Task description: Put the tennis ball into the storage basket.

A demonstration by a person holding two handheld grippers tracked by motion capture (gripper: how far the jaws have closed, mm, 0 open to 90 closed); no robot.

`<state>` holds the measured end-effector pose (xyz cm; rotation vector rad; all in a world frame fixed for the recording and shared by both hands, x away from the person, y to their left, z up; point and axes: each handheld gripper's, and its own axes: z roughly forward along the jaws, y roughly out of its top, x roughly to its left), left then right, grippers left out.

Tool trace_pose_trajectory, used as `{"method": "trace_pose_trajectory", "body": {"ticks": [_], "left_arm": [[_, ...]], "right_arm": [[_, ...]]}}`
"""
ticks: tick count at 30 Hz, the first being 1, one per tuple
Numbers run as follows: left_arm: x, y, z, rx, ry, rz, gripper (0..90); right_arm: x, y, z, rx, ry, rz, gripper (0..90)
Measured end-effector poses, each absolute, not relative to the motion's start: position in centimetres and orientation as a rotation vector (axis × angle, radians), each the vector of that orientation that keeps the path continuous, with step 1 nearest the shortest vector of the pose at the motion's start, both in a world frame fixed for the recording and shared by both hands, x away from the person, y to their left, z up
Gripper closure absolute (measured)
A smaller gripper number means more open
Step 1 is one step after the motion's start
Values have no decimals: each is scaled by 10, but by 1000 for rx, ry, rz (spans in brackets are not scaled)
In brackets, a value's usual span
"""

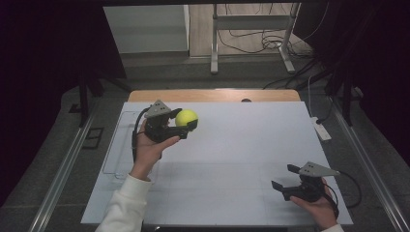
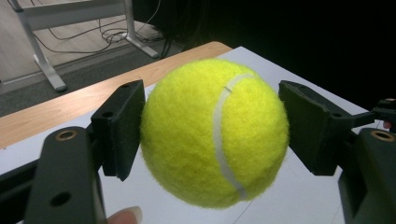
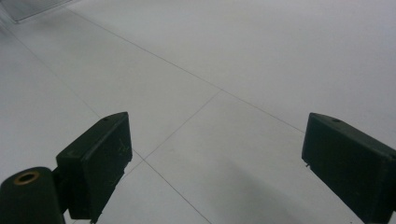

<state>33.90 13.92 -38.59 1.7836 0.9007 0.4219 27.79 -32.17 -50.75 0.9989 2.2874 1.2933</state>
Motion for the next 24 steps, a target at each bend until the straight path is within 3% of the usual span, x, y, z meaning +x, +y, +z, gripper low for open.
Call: {"method": "trace_pose_trajectory", "body": {"ticks": [24], "left_arm": [[342,157,-384,1740,948,442,279]], "right_arm": [[278,-322,-507,993,2289,1291,90]]}}
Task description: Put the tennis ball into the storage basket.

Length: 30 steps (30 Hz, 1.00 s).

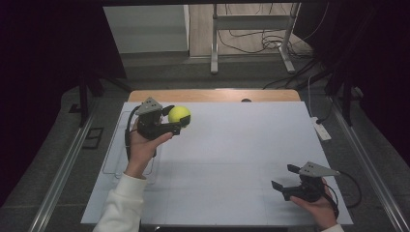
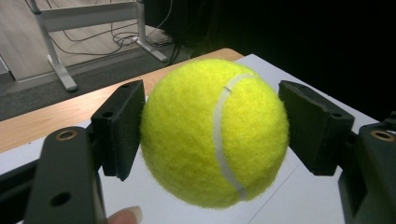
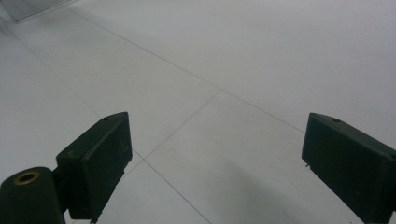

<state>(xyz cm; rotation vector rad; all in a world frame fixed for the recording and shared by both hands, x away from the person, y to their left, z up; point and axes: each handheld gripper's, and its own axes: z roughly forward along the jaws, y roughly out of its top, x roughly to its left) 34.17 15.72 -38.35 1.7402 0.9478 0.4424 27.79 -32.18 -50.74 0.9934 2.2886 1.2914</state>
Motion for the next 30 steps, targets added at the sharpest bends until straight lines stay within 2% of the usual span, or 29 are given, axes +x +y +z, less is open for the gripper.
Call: {"method": "trace_pose_trajectory", "body": {"ticks": [30], "left_arm": [[343,193,-378,1665,1023,514,279]], "right_arm": [[278,-322,-507,993,2288,1289,90]]}}
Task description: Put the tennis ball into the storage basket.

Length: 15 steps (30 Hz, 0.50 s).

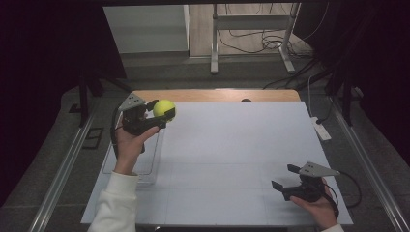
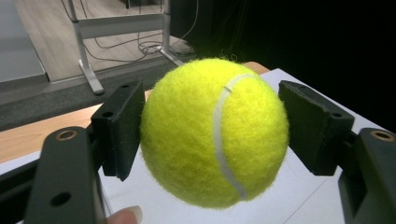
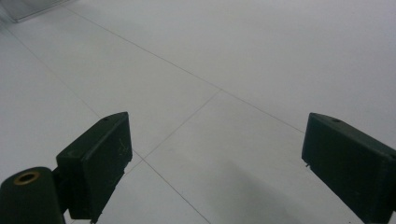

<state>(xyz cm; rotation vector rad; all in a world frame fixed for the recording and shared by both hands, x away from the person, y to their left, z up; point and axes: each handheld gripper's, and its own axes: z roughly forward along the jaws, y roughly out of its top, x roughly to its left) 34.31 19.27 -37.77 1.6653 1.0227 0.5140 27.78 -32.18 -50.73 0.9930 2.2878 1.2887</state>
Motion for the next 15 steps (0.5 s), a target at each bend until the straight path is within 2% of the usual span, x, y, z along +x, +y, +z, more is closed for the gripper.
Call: {"method": "trace_pose_trajectory", "body": {"ticks": [15], "left_arm": [[345,215,-378,1625,1085,563,279]], "right_arm": [[278,-322,-507,993,2289,1287,90]]}}
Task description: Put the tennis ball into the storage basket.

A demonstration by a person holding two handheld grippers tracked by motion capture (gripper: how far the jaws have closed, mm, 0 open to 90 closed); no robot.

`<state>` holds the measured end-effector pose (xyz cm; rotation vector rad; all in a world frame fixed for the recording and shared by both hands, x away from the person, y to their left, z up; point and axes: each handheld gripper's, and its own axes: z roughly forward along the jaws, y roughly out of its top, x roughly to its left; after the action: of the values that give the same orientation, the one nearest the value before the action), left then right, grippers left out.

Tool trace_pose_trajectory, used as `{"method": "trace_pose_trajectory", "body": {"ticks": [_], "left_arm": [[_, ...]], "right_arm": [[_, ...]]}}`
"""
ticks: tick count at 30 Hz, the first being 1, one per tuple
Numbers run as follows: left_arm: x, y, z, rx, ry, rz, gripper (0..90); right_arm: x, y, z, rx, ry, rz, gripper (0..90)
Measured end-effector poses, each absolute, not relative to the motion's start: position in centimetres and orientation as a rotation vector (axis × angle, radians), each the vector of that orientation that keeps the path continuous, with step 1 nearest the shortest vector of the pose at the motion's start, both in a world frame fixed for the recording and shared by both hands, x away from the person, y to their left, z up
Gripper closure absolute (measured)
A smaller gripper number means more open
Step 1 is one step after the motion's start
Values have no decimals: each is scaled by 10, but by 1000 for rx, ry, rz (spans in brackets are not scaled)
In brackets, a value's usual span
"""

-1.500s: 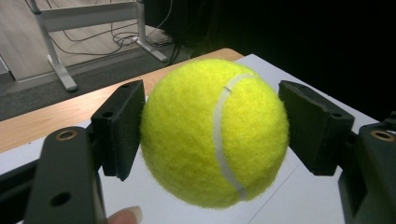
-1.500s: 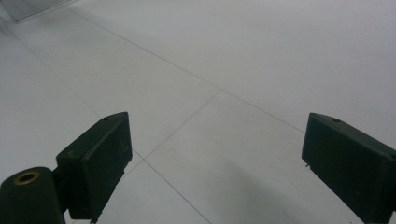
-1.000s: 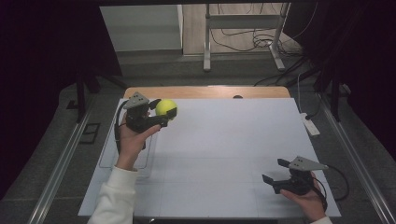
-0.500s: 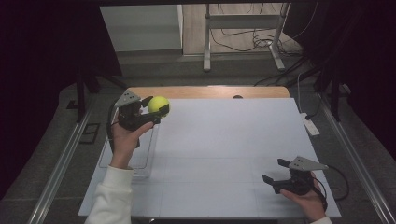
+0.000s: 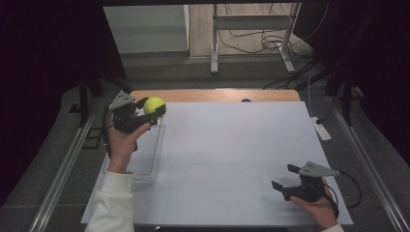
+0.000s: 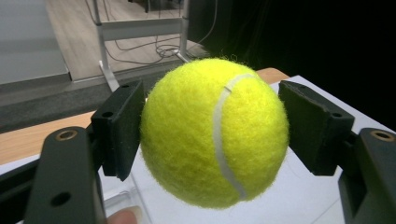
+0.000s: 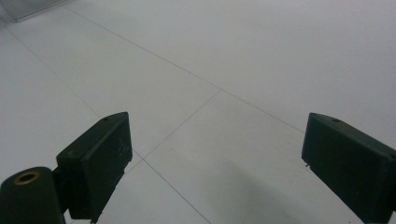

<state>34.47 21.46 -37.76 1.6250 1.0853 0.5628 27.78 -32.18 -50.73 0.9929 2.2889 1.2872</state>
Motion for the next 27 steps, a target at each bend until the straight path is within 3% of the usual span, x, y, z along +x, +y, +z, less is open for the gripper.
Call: {"method": "trace_pose_trajectory", "body": {"ticks": [27], "left_arm": [[360,248,-397,1598,1238,635,279]], "right_arm": [[278,-322,-507,991,2290,1287,90]]}}
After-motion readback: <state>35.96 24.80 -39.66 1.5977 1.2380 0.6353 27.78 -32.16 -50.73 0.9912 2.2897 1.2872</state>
